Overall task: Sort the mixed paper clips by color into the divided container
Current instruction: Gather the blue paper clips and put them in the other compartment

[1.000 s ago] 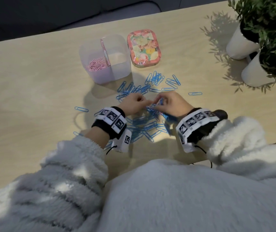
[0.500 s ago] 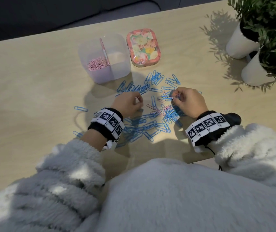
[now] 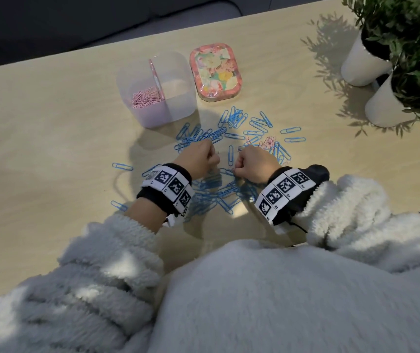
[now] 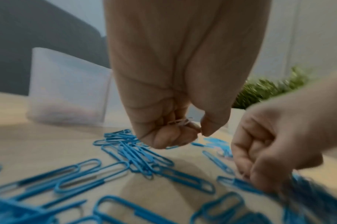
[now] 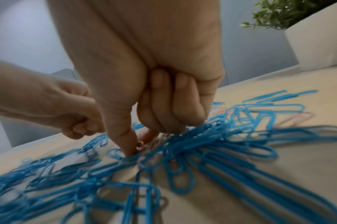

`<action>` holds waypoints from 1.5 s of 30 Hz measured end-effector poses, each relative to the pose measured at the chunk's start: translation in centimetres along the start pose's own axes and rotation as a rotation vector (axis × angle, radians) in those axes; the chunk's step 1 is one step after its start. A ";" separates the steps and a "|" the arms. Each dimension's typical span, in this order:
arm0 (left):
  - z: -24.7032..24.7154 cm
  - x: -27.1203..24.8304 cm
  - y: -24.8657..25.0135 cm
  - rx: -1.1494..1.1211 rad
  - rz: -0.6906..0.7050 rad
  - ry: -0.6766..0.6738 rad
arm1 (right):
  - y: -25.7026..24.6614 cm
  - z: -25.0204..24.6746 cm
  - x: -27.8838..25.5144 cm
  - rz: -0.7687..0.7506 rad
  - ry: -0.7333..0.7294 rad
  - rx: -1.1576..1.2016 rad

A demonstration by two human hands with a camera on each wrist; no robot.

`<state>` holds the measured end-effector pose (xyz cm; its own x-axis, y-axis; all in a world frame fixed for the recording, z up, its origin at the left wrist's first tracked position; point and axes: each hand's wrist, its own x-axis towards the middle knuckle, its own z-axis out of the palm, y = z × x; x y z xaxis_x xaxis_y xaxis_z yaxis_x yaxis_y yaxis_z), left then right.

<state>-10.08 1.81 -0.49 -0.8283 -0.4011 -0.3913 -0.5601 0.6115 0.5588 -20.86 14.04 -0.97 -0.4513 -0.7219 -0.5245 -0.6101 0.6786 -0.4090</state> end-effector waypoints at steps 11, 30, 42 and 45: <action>0.3 -0.1 1.0 -0.701 -0.186 -0.145 | 4.2 -3.0 -0.3 -0.011 0.081 0.881; 3.7 -0.7 3.8 0.215 -0.015 -0.033 | 4.2 -1.1 -1.0 0.002 0.278 0.091; 2.2 -2.7 0.9 0.280 0.018 -0.091 | 3.1 -3.6 0.5 -0.075 0.023 0.594; 1.9 -3.3 0.4 0.280 0.035 -0.093 | -0.3 -6.0 1.1 -0.044 -0.102 0.789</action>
<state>-7.53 4.66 -0.41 -0.8348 -0.3204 -0.4477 -0.4948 0.7933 0.3548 -25.04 12.20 3.05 -0.3519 -0.7604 -0.5458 0.0321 0.5729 -0.8190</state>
